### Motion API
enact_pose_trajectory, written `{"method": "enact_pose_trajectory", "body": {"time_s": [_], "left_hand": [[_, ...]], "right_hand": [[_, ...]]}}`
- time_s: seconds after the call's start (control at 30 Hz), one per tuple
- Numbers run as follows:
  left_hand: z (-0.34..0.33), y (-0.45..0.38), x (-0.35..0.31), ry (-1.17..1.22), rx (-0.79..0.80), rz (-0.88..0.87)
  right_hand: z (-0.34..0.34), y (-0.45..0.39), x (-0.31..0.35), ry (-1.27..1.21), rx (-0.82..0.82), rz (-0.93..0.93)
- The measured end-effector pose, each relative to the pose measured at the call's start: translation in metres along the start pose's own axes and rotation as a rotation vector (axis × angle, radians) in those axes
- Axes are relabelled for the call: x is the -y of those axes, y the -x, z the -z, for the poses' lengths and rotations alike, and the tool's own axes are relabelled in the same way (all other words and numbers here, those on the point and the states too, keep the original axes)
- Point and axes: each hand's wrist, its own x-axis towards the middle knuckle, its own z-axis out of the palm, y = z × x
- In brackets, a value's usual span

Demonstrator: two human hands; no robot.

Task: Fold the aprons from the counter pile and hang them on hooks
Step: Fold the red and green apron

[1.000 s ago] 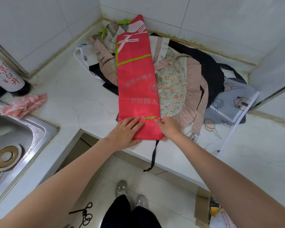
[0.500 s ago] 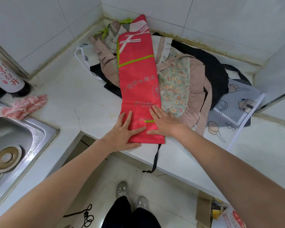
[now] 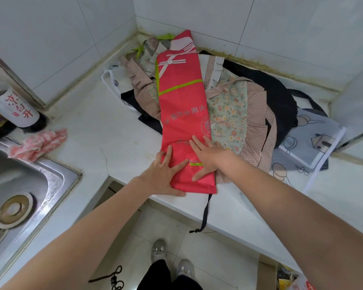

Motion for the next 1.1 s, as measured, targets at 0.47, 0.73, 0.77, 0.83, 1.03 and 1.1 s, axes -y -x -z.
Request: {"method": "enact_pose_trajectory", "body": {"time_s": [0.47,0.73,0.77,0.83,1.03,1.1], "left_hand": [[-0.003,0.003,0.008,0.013,-0.009,-0.060],[-0.036,0.023,0.042,0.410,-0.370,-0.114],[-0.032,0.024,0.043,0.479,-0.396,-0.089],[-0.026,0.020,0.043,0.617,-0.439,-0.013],[-0.013,0.018,0.040,1.049,-0.525,0.276],[-0.011,0.023,0.041,1.081,-0.488,0.308]], "right_hand": [[-0.048,0.063,0.019,0.012,-0.363,0.311],[-0.062,0.050,-0.003,-0.531,-0.368,0.229],[-0.059,0.047,-0.005,-0.652,-0.389,0.178],[-0.049,0.046,-0.010,-0.916,-0.387,0.063],[-0.029,0.040,-0.002,-1.468,-0.470,-0.169],[-0.031,0.033,0.008,-1.309,-0.456,-0.219]]}}
